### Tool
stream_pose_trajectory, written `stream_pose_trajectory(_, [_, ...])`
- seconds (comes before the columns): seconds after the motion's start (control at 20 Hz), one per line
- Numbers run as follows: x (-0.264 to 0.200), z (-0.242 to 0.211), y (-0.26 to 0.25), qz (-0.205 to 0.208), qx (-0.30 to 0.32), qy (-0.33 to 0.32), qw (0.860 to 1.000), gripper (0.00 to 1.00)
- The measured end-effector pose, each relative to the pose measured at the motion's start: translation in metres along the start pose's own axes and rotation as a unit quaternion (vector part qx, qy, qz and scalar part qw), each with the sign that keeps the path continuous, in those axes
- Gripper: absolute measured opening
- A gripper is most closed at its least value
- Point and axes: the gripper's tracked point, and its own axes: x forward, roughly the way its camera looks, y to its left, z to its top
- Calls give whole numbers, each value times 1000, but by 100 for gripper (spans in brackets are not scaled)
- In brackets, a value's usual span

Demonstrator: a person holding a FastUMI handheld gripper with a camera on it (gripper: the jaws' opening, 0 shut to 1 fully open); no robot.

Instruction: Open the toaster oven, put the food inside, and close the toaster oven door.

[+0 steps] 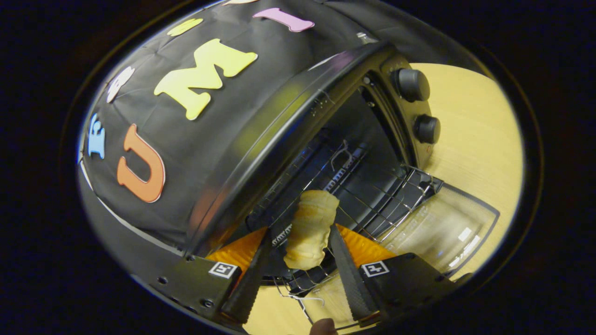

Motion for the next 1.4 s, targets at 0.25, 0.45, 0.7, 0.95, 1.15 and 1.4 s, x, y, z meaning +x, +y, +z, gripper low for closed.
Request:
stream_pose_trajectory(0.25, [-24, 9, -10, 0, -5, -12, 1000, 83])
stream_pose_trajectory(0.45, [-50, 4, -26, -9, -36, -7, 999, 83])
stream_pose_trajectory(0.7, [-97, -10, -40, -9, -86, 21, 996, 84])
stream_pose_trajectory(0.95, [-151, -39, -59, -1, -186, 56, 981, 84])
stream_pose_trajectory(1.15, [-173, -56, -79, -3, -278, 81, 957, 84])
stream_pose_trajectory(1.4, [-177, -81, -106, -13, -302, 108, 947, 84])
